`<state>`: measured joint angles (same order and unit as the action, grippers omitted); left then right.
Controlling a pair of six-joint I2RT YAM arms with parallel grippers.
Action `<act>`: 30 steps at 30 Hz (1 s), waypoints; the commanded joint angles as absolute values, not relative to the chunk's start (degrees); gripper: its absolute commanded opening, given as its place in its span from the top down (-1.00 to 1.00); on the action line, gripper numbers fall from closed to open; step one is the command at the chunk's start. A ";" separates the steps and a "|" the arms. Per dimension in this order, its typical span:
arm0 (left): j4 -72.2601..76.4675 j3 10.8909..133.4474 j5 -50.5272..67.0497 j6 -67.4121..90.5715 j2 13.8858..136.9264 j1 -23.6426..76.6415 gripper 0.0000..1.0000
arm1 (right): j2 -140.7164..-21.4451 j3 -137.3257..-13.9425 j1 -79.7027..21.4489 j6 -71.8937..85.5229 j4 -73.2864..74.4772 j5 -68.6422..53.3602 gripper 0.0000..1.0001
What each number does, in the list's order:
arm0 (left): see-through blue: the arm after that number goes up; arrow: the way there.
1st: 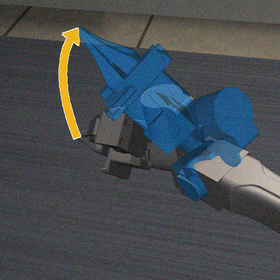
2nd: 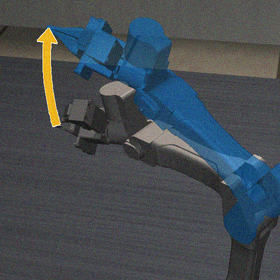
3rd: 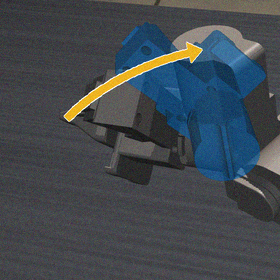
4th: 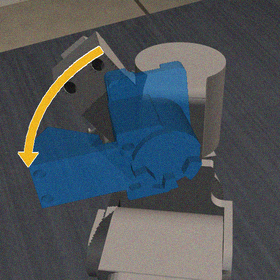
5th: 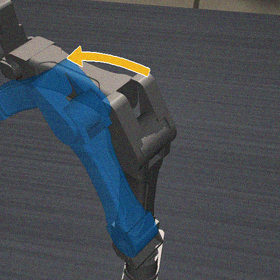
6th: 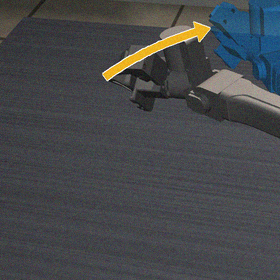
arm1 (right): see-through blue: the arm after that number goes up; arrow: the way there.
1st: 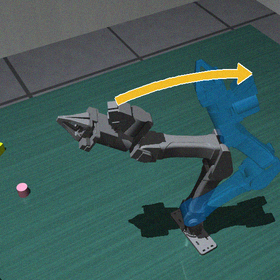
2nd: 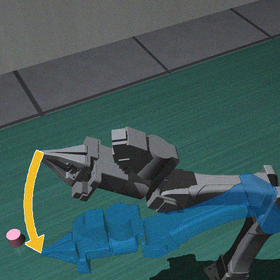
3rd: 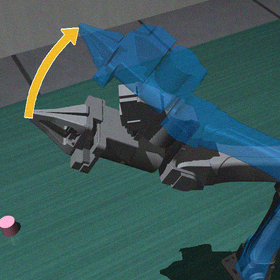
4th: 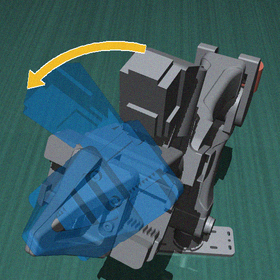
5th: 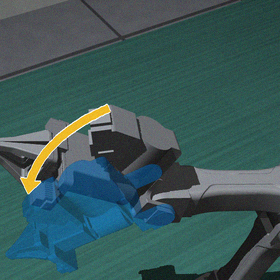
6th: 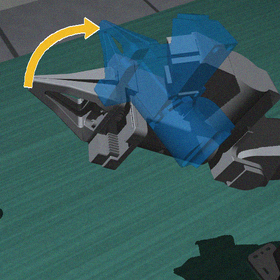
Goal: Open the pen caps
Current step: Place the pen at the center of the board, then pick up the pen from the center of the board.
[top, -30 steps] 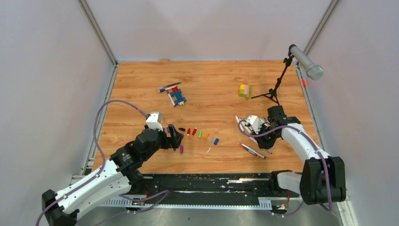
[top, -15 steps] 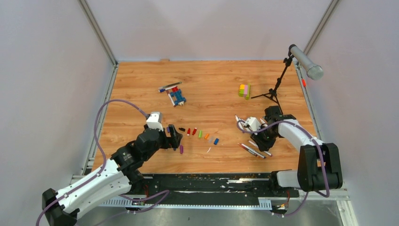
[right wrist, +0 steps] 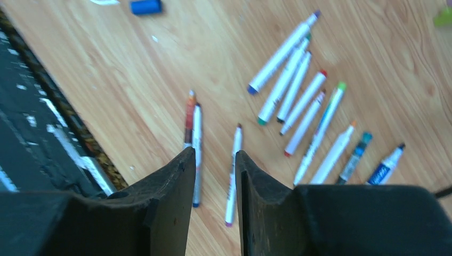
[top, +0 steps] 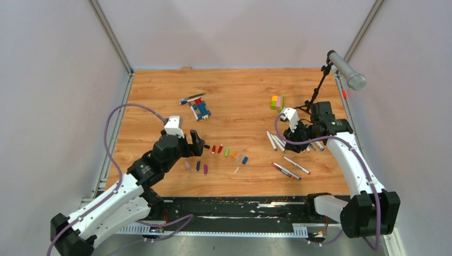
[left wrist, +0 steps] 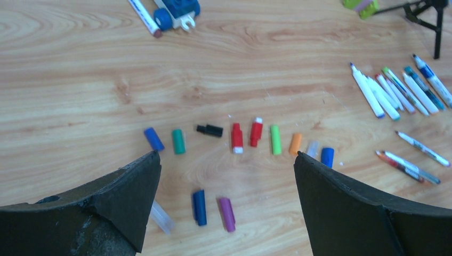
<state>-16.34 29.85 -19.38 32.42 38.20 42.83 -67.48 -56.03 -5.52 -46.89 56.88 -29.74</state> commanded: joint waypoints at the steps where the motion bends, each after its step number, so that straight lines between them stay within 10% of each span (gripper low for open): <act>1: -10.26 34.49 -13.47 29.60 43.19 36.03 -1.00 | -65.89 -57.21 -5.27 -46.85 60.15 -46.22 0.31; 19: -24.64 63.50 -19.25 34.74 85.33 20.31 -0.96 | -59.33 -52.39 -3.96 -48.20 56.88 -49.47 0.30; 30: -24.09 74.87 -10.69 30.10 102.64 16.11 -0.26 | -58.57 -51.67 -3.96 -48.25 56.28 -48.18 0.30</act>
<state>-23.00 69.43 -12.95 32.82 100.03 16.93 -59.72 -51.88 -4.29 -47.03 58.00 -47.57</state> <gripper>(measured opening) 0.671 0.350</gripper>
